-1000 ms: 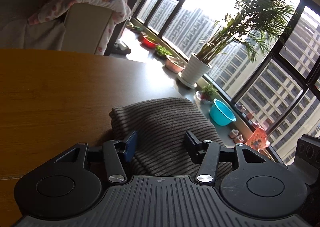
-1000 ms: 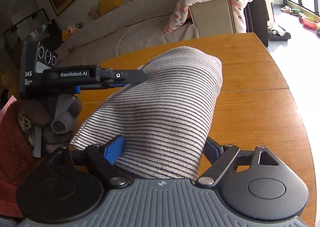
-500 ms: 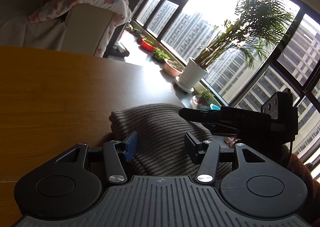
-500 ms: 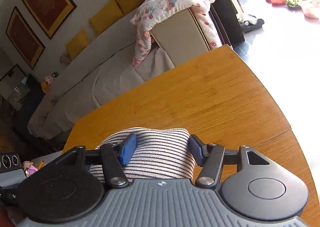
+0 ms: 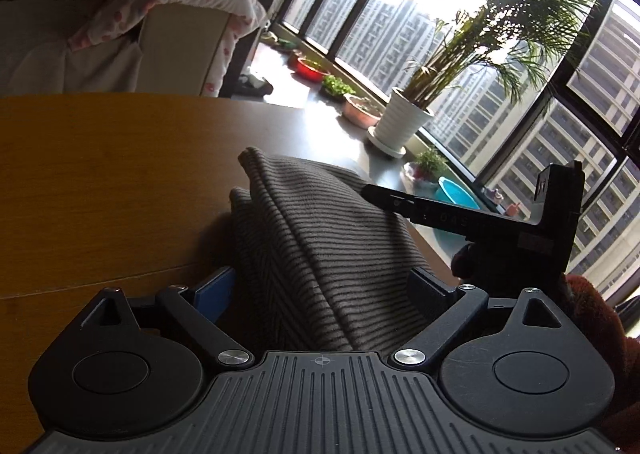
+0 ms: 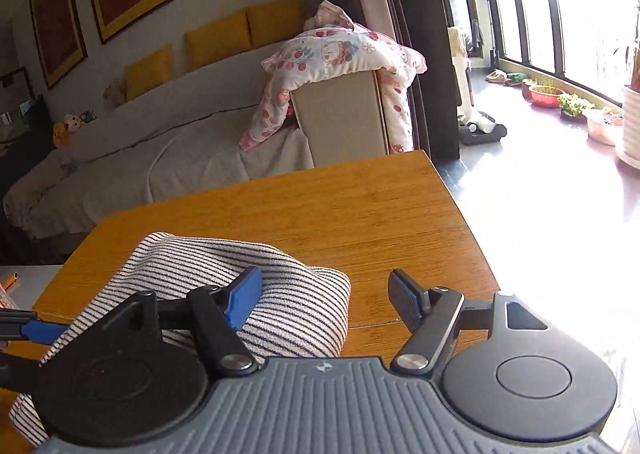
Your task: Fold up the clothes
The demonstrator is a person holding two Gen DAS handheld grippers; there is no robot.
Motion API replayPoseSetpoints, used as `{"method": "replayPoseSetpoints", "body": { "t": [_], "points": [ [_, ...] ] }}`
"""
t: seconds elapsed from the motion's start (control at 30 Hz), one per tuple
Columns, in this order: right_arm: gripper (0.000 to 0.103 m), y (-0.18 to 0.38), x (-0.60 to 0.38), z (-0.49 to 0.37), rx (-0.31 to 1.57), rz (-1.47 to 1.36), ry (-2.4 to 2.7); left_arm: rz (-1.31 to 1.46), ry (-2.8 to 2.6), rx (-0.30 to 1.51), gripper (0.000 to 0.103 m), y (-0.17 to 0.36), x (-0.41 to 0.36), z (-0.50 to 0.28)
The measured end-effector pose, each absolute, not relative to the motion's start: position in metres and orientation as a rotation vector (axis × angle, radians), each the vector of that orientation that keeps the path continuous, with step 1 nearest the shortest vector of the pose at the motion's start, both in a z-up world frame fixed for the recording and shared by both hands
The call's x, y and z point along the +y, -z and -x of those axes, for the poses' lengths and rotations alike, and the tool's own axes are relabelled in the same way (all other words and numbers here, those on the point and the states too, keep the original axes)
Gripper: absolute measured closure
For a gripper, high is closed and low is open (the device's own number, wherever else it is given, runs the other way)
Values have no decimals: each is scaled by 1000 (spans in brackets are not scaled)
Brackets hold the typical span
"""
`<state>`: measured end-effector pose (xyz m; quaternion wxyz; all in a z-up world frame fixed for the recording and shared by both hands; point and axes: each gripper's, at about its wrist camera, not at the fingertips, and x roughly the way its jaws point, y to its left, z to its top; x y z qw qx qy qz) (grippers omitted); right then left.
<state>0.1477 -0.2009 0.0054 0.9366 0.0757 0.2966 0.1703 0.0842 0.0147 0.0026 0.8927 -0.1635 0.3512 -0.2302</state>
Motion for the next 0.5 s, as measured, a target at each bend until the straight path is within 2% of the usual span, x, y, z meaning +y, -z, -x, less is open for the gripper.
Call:
{"method": "replayPoseSetpoints", "body": {
  "t": [0.03,0.07,0.23,0.33,0.5],
  "points": [
    [31,-6,-202,-147,606,-155,-347,335,493,712,21,-5,12,-80],
    [30,-8,-202,-147,609,-155,-339,330,507,696,39,-7,8,-76],
    [30,-15,-204,-140,599,-124,-309,341,612,666,44,-11,0,-72],
    [26,-17,-206,-135,607,-123,-310,291,547,700,54,1,1,-77],
    [22,-19,-208,-122,618,-147,-340,328,523,686,54,1,17,-82]
  ]
}}
